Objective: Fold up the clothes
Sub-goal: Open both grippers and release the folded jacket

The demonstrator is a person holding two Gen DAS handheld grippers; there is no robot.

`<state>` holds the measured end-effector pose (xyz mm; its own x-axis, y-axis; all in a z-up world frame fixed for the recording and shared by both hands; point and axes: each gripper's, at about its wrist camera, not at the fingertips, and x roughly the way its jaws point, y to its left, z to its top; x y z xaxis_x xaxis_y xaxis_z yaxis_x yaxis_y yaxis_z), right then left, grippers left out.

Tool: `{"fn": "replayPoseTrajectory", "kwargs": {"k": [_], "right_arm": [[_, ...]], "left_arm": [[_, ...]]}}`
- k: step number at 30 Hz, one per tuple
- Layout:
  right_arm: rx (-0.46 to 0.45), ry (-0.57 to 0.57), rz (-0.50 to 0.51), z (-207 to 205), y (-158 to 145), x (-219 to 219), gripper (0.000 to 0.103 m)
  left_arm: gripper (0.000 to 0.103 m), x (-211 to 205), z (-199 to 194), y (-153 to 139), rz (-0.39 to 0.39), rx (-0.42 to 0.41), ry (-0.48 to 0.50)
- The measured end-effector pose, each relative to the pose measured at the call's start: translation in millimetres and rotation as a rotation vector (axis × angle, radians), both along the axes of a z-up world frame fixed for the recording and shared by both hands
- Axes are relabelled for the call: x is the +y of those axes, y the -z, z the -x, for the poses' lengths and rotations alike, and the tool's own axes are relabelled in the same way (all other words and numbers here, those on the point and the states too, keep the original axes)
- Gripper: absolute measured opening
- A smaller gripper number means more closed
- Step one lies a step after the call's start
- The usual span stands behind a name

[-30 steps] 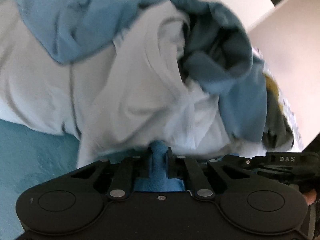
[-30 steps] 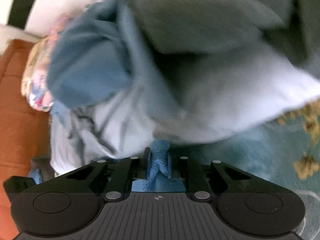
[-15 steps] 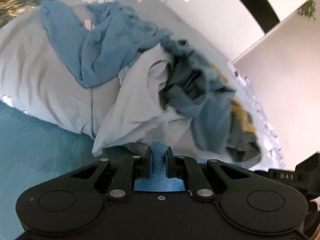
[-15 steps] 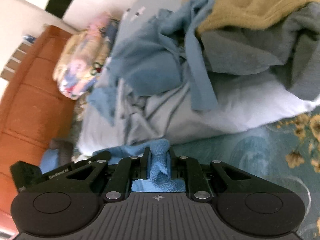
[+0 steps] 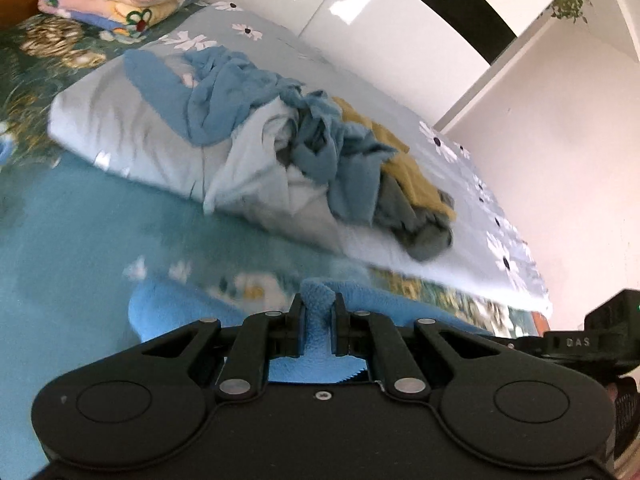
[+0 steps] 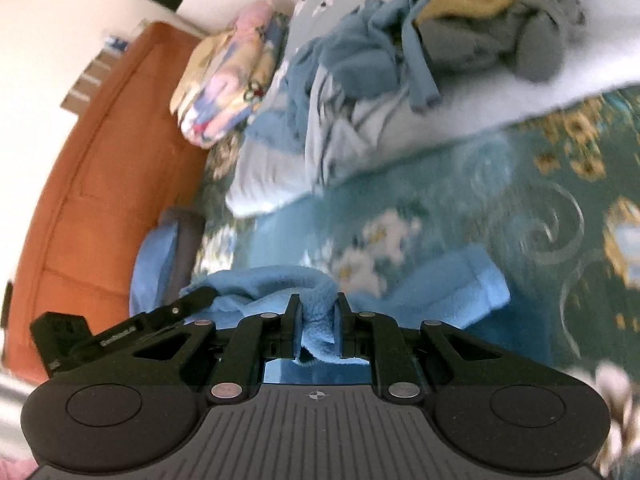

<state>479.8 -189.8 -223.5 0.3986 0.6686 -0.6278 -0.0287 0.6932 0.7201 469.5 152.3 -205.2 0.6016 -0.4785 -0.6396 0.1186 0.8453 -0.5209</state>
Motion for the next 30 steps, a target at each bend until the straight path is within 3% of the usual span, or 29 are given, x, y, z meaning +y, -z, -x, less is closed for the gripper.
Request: {"fn": "replayPoseTrajectory", "kwargs": {"k": [9, 12, 15, 20, 23, 24, 27, 30], "right_arm": [[0.092, -0.066, 0.076, 95.7, 35.6, 6.8, 0.013], [0.116, -0.074, 0.109, 114.6, 55.0, 11.1, 0.013], [0.138, -0.092, 0.154, 129.8, 73.0, 16.7, 0.013], [0.172, -0.117, 0.214, 146.7, 94.3, 23.7, 0.017], [0.185, -0.137, 0.232, 154.7, 95.8, 24.7, 0.025], [0.189, -0.146, 0.238, 157.3, 95.7, 25.0, 0.032], [0.197, -0.16, 0.229, 165.1, 91.8, 23.0, 0.038], [0.201, -0.114, 0.194, 169.0, 85.9, 13.3, 0.047]], "left_arm": [[0.009, -17.4, 123.2, 44.5, -0.037, 0.098, -0.116], [0.009, -21.8, 146.9, 66.3, -0.064, 0.118, -0.149], [0.01, -30.5, 161.7, 84.9, -0.137, 0.12, -0.134], [0.015, -32.8, 176.2, 105.8, -0.182, 0.164, -0.119], [0.022, -28.8, 182.4, 106.5, -0.179, 0.18, -0.122], [0.029, -27.0, 183.8, 105.4, -0.173, 0.192, -0.121], [0.042, -20.0, 190.0, 99.6, -0.128, 0.211, -0.127], [0.05, -12.4, 192.6, 95.2, -0.089, 0.227, -0.163]]}}
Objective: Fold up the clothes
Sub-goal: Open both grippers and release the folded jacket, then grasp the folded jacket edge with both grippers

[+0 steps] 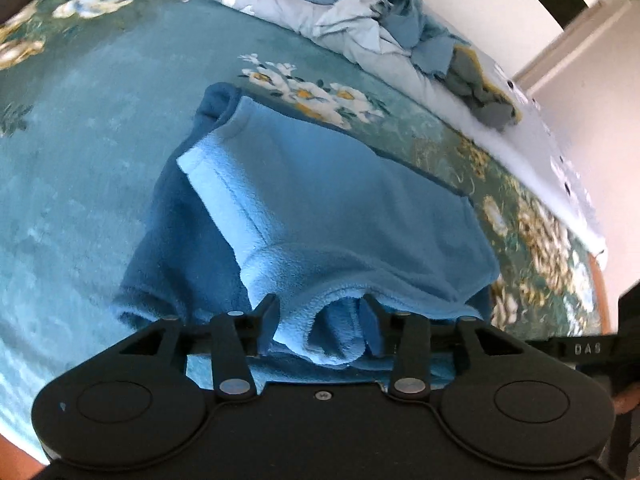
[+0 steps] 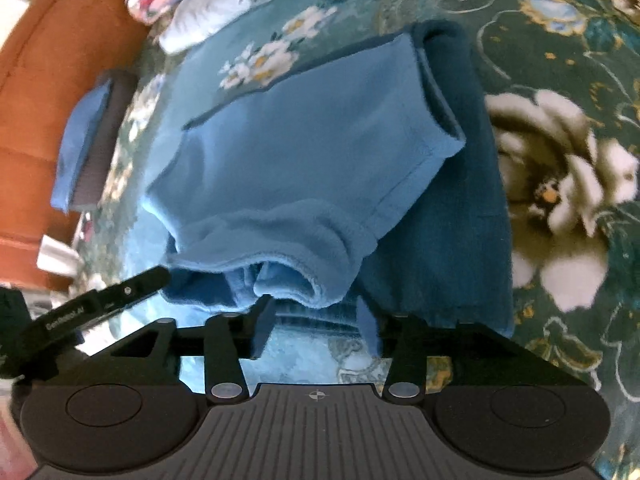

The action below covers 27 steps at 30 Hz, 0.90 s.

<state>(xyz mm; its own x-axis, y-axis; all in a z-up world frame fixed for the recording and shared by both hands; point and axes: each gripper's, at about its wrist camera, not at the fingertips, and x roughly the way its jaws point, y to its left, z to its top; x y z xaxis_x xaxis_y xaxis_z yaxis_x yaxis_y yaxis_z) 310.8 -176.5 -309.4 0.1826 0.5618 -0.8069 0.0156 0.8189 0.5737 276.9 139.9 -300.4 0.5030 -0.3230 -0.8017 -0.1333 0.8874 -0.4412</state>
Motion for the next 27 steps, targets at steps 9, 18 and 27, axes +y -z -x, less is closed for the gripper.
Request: {"fn": "replayPoseTrajectory", "kwargs": {"k": [9, 18, 27], "right_arm": [[0.156, 0.331, -0.176, -10.0, 35.5, -34.5, 0.053], [0.279, 0.437, -0.259, -6.0, 71.7, -29.0, 0.054], [0.283, 0.399, -0.237, -12.6, 66.2, -11.7, 0.05]], "left_arm": [[0.055, 29.4, -18.8, 37.9, 0.266, 0.205, -0.262], [0.056, 48.0, -20.5, 59.9, 0.449, 0.302, -0.385], [0.056, 44.2, -20.3, 45.7, 0.308, 0.322, -0.371]]}}
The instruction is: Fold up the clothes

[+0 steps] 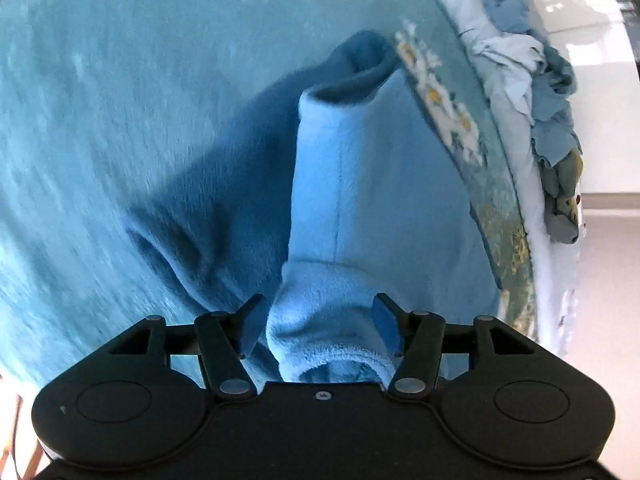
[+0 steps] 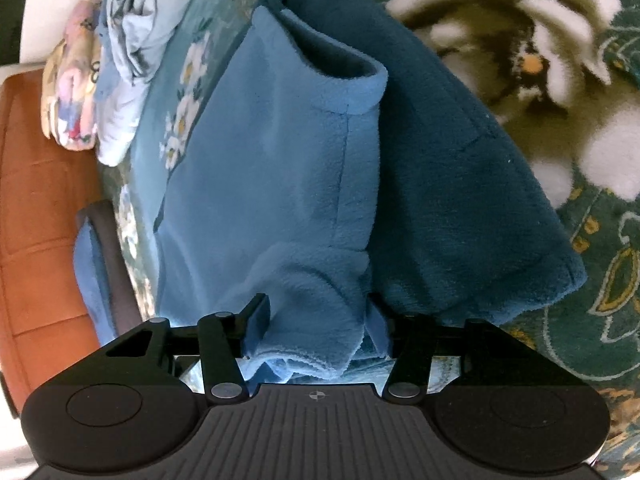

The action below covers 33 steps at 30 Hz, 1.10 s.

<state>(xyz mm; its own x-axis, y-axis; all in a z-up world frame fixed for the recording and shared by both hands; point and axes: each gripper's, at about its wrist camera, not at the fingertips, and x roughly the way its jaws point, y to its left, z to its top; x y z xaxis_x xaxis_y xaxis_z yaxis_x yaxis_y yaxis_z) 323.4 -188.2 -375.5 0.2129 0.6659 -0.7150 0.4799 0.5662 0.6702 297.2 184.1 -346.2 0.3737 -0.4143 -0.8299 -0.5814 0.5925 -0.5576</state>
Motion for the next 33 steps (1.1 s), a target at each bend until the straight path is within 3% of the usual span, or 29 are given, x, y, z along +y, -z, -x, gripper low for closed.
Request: {"fn": "replayPoseTrajectory", "kwargs": {"k": [5, 8, 12, 15, 20, 22, 29, 33], "right_arm": [[0.007, 0.004, 0.002, -1.9, 0.2, 0.8, 0.039], [0.0, -0.012, 0.006, -2.9, -2.2, 2.4, 0.033], [-0.013, -0.027, 0.003, -5.3, -6.2, 3.3, 0.025], [-0.033, -0.034, -0.009, -9.3, -11.3, 3.7, 0.02], [-0.147, -0.062, -0.02, -23.4, -35.1, 6.0, 0.017], [-0.187, -0.085, -0.014, -26.3, -41.8, 7.6, 0.017], [-0.147, -0.179, 0.085, -17.9, -24.1, 15.5, 0.017], [-0.118, -0.175, 0.113, -10.9, -13.7, 18.1, 0.017]], "left_arm": [[0.056, -3.2, 0.0, 16.8, 0.061, 0.085, 0.026], [0.052, 1.2, 8.2, 30.3, 0.201, 0.126, -0.079], [0.023, 7.9, 16.1, 35.4, 0.256, 0.119, -0.177], [0.016, 5.5, 9.1, 20.8, 0.204, 0.028, -0.115], [0.015, 1.7, -3.6, -17.6, 0.118, -0.223, 0.01], [0.015, 2.9, -3.7, -25.4, 0.093, -0.272, 0.045], [0.015, -4.5, 9.8, 6.0, 0.043, -0.157, 0.057], [0.016, -7.3, 20.6, 21.8, 0.029, -0.113, 0.042]]}}
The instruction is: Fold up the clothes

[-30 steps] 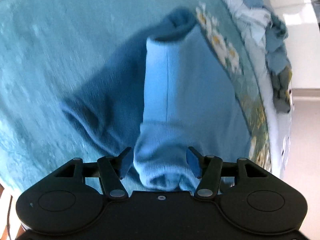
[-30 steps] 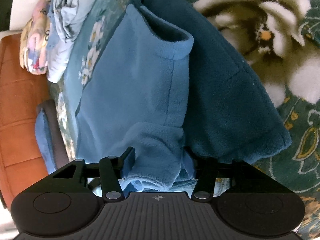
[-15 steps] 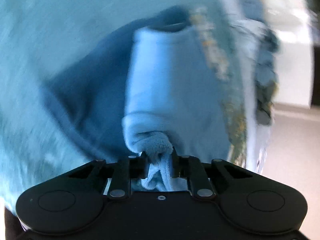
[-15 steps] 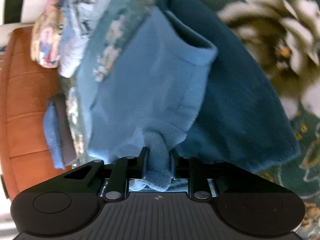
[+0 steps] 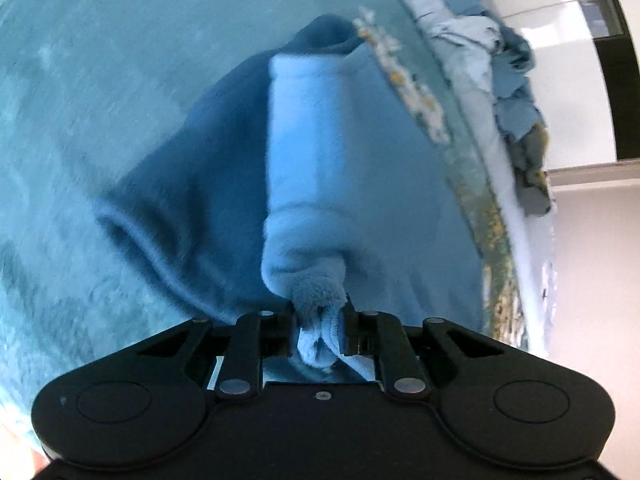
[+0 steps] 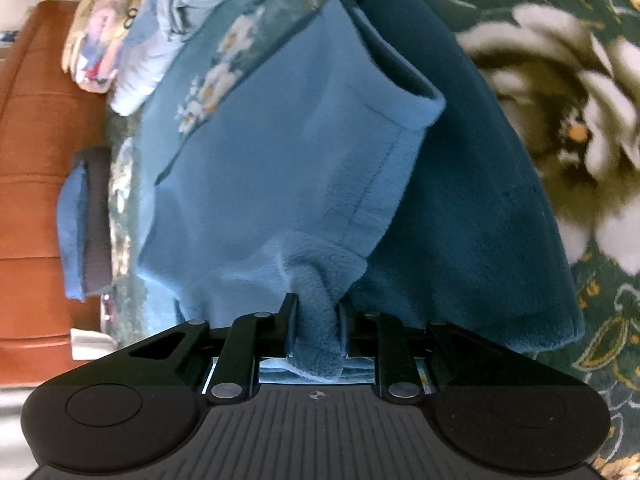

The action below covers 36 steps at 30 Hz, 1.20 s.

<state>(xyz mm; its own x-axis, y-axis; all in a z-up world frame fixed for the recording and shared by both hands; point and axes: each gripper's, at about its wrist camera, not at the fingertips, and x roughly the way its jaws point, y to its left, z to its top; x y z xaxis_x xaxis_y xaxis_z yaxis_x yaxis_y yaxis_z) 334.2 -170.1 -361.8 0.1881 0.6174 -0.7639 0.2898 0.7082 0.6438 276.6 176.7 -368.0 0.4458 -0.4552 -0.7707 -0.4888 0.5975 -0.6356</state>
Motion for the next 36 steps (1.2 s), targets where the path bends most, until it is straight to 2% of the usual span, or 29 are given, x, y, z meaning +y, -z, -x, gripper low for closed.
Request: {"fn": "replayPoseTrajectory", "kwargs": {"k": [5, 9, 13, 17, 18, 21, 26, 30, 36], "right_arm": [[0.02, 0.0, 0.013, 2.7, 5.2, -0.5, 0.017], [0.031, -0.004, 0.017, 1.8, 8.1, 0.4, 0.018], [0.044, 0.005, 0.018, 0.7, 10.7, 3.0, 0.019], [0.047, 0.003, 0.017, 1.9, 10.9, -0.2, 0.02], [0.047, 0.001, 0.018, 2.7, 10.8, -1.7, 0.02], [0.046, -0.007, 0.022, 2.2, 10.0, -1.2, 0.02], [0.051, -0.02, 0.027, -0.6, 10.7, -0.4, 0.02], [0.055, -0.03, 0.034, -1.4, 11.2, -0.1, 0.02], [0.05, -0.071, 0.065, -5.4, 0.1, 4.7, 0.023]], "left_arm": [[0.02, 4.2, 0.1, -2.0, 0.022, -0.003, 0.0], [0.031, 10.5, -3.9, -9.6, 0.019, -0.02, 0.011], [0.034, 16.3, -4.1, -4.2, 0.084, -0.001, -0.055], [0.03, 16.2, -0.3, -1.4, 0.099, -0.005, -0.106], [0.024, 16.7, 1.8, -1.1, 0.1, -0.008, -0.117], [0.018, 17.5, 8.0, -0.9, 0.071, -0.013, -0.119], [0.018, 13.1, 11.2, 3.9, -0.002, 0.004, -0.079], [0.018, 10.8, 8.0, 11.5, -0.022, 0.028, -0.085], [0.019, 2.6, -3.1, -3.0, -0.079, 0.039, -0.022]]}}
